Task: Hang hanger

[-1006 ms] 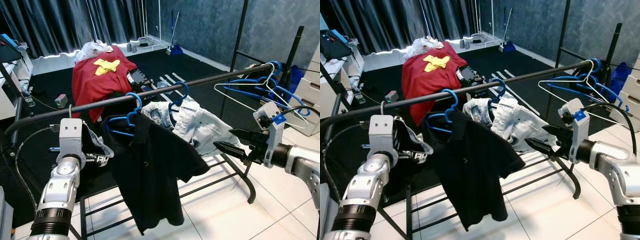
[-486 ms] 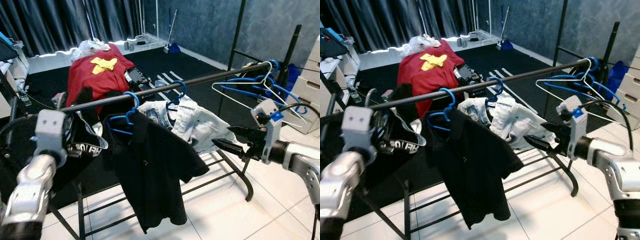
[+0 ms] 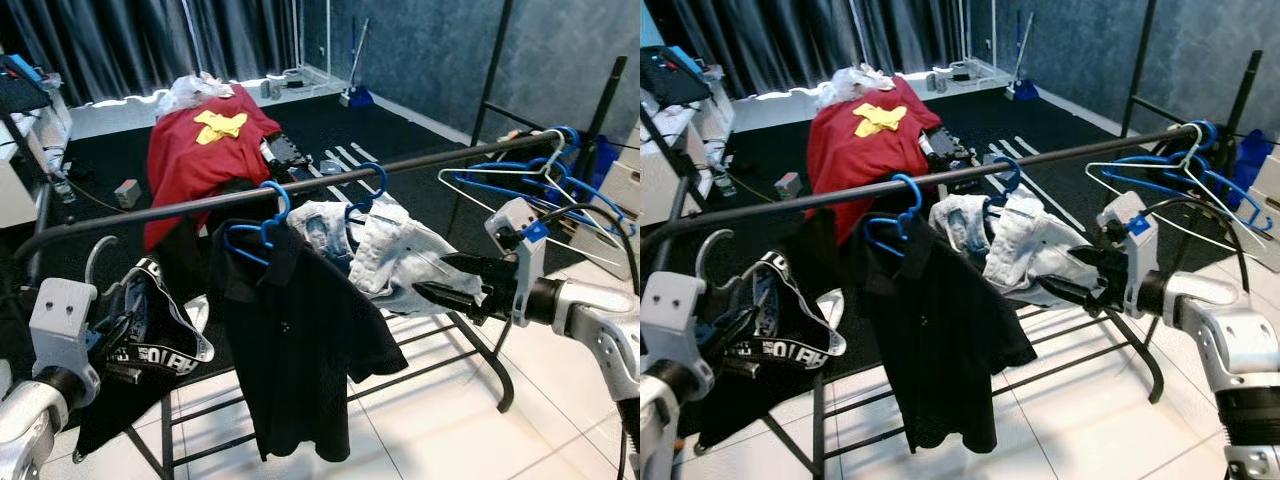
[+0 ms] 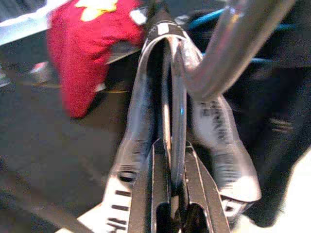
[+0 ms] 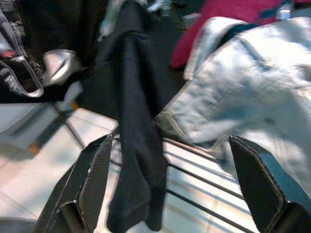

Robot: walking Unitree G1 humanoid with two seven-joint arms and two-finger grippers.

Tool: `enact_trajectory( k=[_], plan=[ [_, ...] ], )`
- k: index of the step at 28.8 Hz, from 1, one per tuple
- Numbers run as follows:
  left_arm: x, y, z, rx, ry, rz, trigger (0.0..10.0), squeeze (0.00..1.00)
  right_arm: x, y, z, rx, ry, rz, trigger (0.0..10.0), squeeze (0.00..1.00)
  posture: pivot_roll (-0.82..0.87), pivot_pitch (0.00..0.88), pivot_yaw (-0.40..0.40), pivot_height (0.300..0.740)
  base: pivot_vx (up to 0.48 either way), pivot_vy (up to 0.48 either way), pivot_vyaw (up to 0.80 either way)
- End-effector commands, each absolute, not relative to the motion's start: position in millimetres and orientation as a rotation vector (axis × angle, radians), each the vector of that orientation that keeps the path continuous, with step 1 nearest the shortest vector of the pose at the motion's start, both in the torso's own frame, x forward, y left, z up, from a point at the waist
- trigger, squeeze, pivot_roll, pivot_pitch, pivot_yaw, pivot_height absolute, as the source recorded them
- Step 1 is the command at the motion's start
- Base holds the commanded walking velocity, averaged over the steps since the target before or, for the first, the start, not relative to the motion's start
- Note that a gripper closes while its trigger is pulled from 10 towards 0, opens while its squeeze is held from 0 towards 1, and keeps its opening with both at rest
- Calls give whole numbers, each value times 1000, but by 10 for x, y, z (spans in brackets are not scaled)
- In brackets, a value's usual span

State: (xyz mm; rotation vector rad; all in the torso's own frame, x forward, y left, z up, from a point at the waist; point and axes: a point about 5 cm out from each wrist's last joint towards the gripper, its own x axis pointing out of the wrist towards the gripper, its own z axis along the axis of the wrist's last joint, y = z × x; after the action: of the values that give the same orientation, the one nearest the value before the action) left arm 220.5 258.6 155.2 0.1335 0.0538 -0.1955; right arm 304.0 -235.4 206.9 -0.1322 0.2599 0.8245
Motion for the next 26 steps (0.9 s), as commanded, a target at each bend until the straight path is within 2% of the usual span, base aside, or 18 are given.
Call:
enact_trajectory(
  k=[1, 2, 3, 5, 10, 15, 24, 26],
  plan=[
    [2159, 2491, 1676, 140, -2, -304, 10000, 0, 3002, -2241, 2072, -117, 261, 903, 10000, 0, -161, 0, -9, 740, 0, 0, 0],
    [2014, 2250, 1794, 87, -81, -508, 10000, 0, 2891, -2068, 2032, -126, 299, 1047, 10000, 0, -160, 0, -14, 740, 0, 0, 0],
    [2014, 2250, 1794, 87, -81, -508, 10000, 0, 2891, -2068, 2032, -126, 299, 1047, 10000, 0, -160, 0, -14, 740, 0, 0, 0],
    [1952, 2071, 1866, 47, -124, -620, 10000, 0, 2813, -1887, 2021, -97, 298, 1157, 10000, 0, -162, 0, -17, 740, 0, 0, 0],
    [1993, 1942, 1899, 29, -136, -648, 10000, 0, 2778, -1738, 2052, -68, 272, 1221, 10000, 0, -167, 0, -18, 740, 0, 0, 0],
    [2157, 1567, 1954, -17, -141, -672, 10000, 0, 2756, -1476, 2126, -51, 219, 1293, 10000, 0, -178, 0, -16, 740, 0, 0, 0],
    [2202, 1420, 1964, 2, -148, -672, 10000, 0, 2693, -1408, 2202, -47, 196, 1348, 10000, 0, -180, 0, -17, 740, 0, 0, 0],
    [2186, 1359, 2017, 11, -152, -708, 10000, 0, 2777, -1410, 2223, -83, 184, 1274, 10000, 0, -177, 0, -16, 740, 0, 0, 0]
  ],
)
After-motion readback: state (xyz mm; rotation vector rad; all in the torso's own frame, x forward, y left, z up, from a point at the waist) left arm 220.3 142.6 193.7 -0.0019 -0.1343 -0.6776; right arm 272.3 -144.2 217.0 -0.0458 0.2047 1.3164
